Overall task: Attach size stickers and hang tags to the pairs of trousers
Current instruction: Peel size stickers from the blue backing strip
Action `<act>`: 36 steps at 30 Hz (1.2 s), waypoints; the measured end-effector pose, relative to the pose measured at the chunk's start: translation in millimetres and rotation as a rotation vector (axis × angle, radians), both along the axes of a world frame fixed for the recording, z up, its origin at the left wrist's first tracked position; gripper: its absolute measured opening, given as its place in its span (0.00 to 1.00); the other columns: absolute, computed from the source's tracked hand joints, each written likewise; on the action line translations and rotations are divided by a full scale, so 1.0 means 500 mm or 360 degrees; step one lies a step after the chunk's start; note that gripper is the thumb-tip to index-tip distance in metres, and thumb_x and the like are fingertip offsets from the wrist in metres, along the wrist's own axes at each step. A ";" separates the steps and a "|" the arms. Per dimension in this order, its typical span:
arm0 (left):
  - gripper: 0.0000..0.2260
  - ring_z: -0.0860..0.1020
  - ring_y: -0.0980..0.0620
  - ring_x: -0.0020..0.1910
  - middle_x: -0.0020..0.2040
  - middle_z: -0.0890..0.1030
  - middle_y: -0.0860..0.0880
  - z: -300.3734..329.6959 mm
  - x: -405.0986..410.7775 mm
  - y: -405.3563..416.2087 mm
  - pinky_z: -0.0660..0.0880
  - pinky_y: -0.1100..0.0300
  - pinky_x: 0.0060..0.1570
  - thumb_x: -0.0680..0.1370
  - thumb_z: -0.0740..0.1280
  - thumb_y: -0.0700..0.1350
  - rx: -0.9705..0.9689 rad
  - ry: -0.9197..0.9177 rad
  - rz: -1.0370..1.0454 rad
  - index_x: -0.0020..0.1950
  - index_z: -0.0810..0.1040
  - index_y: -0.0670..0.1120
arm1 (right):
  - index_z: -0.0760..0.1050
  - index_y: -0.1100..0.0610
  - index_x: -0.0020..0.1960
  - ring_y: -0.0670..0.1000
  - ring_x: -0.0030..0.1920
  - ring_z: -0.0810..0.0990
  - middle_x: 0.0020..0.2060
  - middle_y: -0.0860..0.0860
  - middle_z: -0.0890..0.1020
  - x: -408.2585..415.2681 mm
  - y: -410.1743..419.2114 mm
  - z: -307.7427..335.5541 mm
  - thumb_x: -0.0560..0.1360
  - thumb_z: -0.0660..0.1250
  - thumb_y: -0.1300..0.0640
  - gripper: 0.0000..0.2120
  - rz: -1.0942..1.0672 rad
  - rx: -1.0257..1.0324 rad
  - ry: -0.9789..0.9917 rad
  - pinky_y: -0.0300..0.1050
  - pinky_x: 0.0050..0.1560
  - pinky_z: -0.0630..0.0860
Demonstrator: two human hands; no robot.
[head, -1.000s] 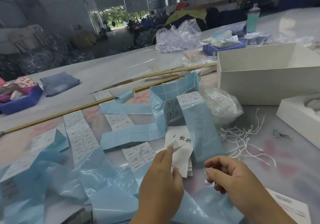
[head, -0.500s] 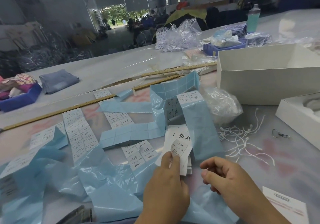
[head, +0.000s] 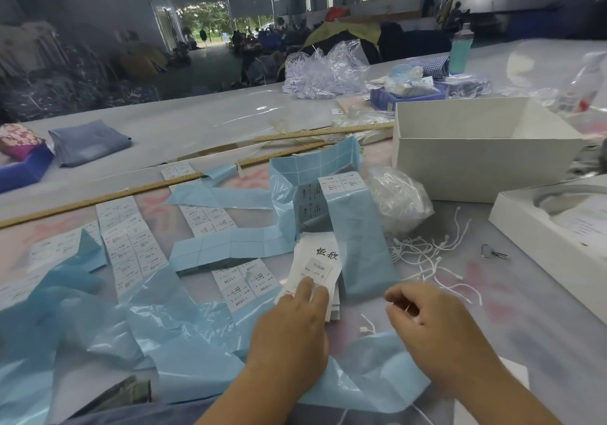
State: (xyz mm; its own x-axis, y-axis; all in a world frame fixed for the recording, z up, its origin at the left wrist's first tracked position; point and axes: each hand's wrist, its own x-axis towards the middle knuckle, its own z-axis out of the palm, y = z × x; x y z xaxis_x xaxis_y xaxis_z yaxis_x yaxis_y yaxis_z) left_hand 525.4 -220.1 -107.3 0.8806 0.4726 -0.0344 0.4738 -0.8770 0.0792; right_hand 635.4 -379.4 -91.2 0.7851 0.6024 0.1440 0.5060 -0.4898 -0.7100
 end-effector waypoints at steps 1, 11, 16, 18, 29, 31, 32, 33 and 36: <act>0.18 0.73 0.46 0.60 0.74 0.60 0.53 0.002 -0.001 0.002 0.72 0.53 0.48 0.79 0.57 0.46 0.0003 -0.0013 -0.0022 0.68 0.61 0.51 | 0.80 0.49 0.47 0.43 0.47 0.77 0.41 0.41 0.80 0.015 -0.003 -0.002 0.74 0.68 0.61 0.08 -0.0033 -0.0077 -0.0087 0.34 0.48 0.70; 0.18 0.76 0.49 0.59 0.71 0.65 0.60 0.033 -0.005 0.042 0.75 0.56 0.54 0.80 0.61 0.55 -0.0214 -0.0037 -0.0102 0.68 0.71 0.51 | 0.80 0.48 0.53 0.41 0.49 0.74 0.46 0.39 0.73 0.050 0.004 -0.044 0.76 0.63 0.62 0.12 0.0094 -0.0371 -0.0088 0.31 0.47 0.68; 0.15 0.77 0.49 0.58 0.68 0.69 0.60 0.042 -0.001 0.052 0.75 0.54 0.54 0.82 0.57 0.54 -0.0212 -0.0012 -0.0130 0.63 0.76 0.52 | 0.82 0.51 0.52 0.44 0.46 0.78 0.48 0.45 0.81 0.064 0.005 -0.039 0.75 0.63 0.65 0.13 -0.0081 -0.0247 -0.0059 0.39 0.50 0.75; 0.14 0.78 0.49 0.54 0.65 0.72 0.58 0.040 -0.001 0.046 0.76 0.54 0.50 0.83 0.55 0.53 -0.0120 -0.0025 -0.0177 0.60 0.77 0.51 | 0.82 0.49 0.51 0.41 0.44 0.77 0.46 0.44 0.81 0.066 0.002 -0.036 0.75 0.65 0.62 0.11 -0.0037 -0.0272 -0.0074 0.36 0.47 0.73; 0.14 0.77 0.49 0.54 0.61 0.71 0.55 0.047 0.013 0.046 0.74 0.57 0.47 0.80 0.61 0.56 -0.0191 -0.0155 0.0031 0.61 0.76 0.51 | 0.61 0.52 0.35 0.53 0.45 0.73 0.43 0.49 0.75 -0.016 0.074 -0.012 0.75 0.59 0.54 0.12 0.0287 -0.0955 -0.0748 0.46 0.46 0.65; 0.15 0.76 0.48 0.53 0.60 0.71 0.53 0.045 0.016 0.043 0.73 0.58 0.45 0.79 0.61 0.58 -0.0208 -0.0192 0.0144 0.60 0.76 0.52 | 0.63 0.52 0.38 0.55 0.50 0.77 0.47 0.51 0.79 -0.029 0.088 -0.006 0.75 0.59 0.56 0.08 0.0314 -0.1060 -0.0863 0.47 0.45 0.63; 0.15 0.76 0.48 0.53 0.59 0.71 0.52 0.045 0.019 0.042 0.73 0.57 0.46 0.78 0.62 0.59 -0.0212 -0.0207 0.0197 0.60 0.76 0.52 | 0.68 0.51 0.43 0.55 0.52 0.78 0.49 0.51 0.79 -0.030 0.094 -0.003 0.75 0.60 0.56 0.03 0.0321 -0.1089 -0.0887 0.47 0.46 0.64; 0.16 0.76 0.48 0.53 0.58 0.71 0.52 0.044 0.022 0.039 0.73 0.56 0.46 0.78 0.62 0.60 -0.0209 -0.0204 0.0238 0.60 0.76 0.52 | 0.71 0.50 0.47 0.55 0.53 0.77 0.51 0.51 0.79 -0.028 0.097 -0.006 0.75 0.60 0.57 0.03 0.0303 -0.1111 -0.0882 0.47 0.47 0.65; 0.22 0.75 0.47 0.53 0.55 0.71 0.51 0.046 0.031 0.031 0.72 0.54 0.46 0.74 0.64 0.65 -0.0198 -0.0158 0.0348 0.60 0.74 0.52 | 0.73 0.52 0.51 0.55 0.53 0.78 0.51 0.51 0.79 -0.021 0.098 -0.013 0.74 0.60 0.58 0.08 0.0226 -0.1174 -0.0854 0.48 0.49 0.68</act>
